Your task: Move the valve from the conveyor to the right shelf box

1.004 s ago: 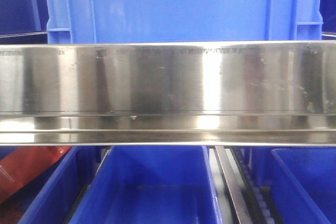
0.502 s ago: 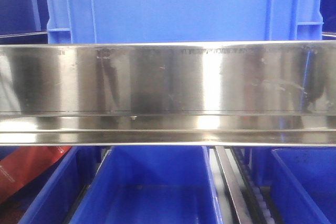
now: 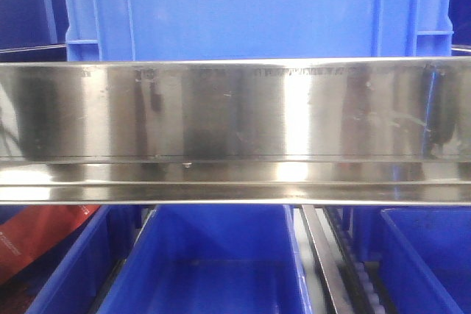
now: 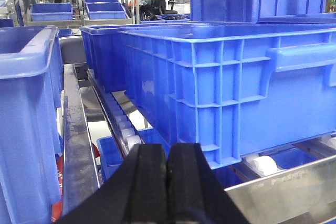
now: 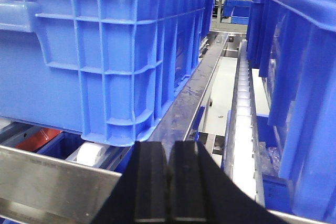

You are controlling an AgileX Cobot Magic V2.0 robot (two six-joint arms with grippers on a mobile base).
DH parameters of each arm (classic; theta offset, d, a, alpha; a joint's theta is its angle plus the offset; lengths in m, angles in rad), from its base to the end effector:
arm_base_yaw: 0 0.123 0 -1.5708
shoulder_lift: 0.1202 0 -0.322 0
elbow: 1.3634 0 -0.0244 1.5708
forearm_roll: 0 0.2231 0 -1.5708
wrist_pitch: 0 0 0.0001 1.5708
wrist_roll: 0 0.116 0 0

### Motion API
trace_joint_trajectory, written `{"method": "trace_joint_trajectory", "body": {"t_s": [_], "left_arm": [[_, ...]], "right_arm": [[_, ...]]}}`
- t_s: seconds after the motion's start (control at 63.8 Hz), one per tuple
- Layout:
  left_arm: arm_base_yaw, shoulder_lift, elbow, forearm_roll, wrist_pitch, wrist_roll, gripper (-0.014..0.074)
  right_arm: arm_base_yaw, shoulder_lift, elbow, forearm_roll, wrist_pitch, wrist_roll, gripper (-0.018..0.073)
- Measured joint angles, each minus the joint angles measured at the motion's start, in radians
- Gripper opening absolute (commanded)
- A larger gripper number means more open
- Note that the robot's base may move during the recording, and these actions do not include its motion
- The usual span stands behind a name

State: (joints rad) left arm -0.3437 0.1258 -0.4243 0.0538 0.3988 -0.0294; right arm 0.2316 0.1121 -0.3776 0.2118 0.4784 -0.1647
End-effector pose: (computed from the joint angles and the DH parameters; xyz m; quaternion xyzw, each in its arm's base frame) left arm 0.0019 0.0019 0.3064 0.1215 0.7011 -0.1058 0.6946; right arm -0.0004 0.0115 0.2836 -0.1094 0.7388 0.1205 0.6539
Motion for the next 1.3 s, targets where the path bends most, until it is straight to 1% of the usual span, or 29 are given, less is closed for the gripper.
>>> {"method": "trace_joint_trajectory", "body": {"t_s": [0.439, 0.502, 0.596, 0.659, 0.721, 0.863, 0.941, 1.019, 1.114, 1.302], "left_arm": [[0.000, 0.000, 0.000, 0.000, -0.002, -0.002, -0.0111], [0.010, 0.000, 0.005, -0.001, -0.006, -0.002, -0.0111], [0.056, -0.008, 0.030, -0.010, -0.021, 0.015, -0.0111], [0.105, -0.024, 0.059, -0.034, -0.046, 0.020, -0.0111], [0.162, -0.049, 0.111, -0.054, -0.093, 0.029, -0.0111], [0.276, -0.113, 0.244, -0.066, -0.187, 0.029, -0.0111], [0.317, -0.119, 0.310, -0.068, -0.231, 0.029, -0.0111], [0.345, -0.119, 0.368, -0.068, -0.276, 0.029, -0.0111], [0.355, -0.119, 0.417, -0.070, -0.324, 0.029, -0.0111], [0.354, -0.121, 0.425, -0.070, -0.339, 0.029, -0.0111]], "right_arm": [[0.000, 0.000, 0.000, 0.000, 0.000, 0.000, -0.0162], [0.000, 0.000, 0.000, 0.000, 0.000, 0.000, -0.0162], [0.000, 0.000, 0.000, 0.000, 0.000, 0.000, -0.0162], [0.000, 0.000, 0.000, 0.000, 0.000, 0.000, -0.0162], [0.000, 0.000, 0.000, 0.000, 0.000, 0.000, -0.0162], [0.000, 0.000, 0.000, 0.000, 0.000, 0.000, -0.0162], [0.000, 0.000, 0.000, 0.000, 0.000, 0.000, -0.0162], [0.000, 0.000, 0.000, 0.000, 0.000, 0.000, -0.0162], [0.000, 0.000, 0.000, 0.000, 0.000, 0.000, -0.0162], [0.000, 0.000, 0.000, 0.000, 0.000, 0.000, -0.0162]]}}
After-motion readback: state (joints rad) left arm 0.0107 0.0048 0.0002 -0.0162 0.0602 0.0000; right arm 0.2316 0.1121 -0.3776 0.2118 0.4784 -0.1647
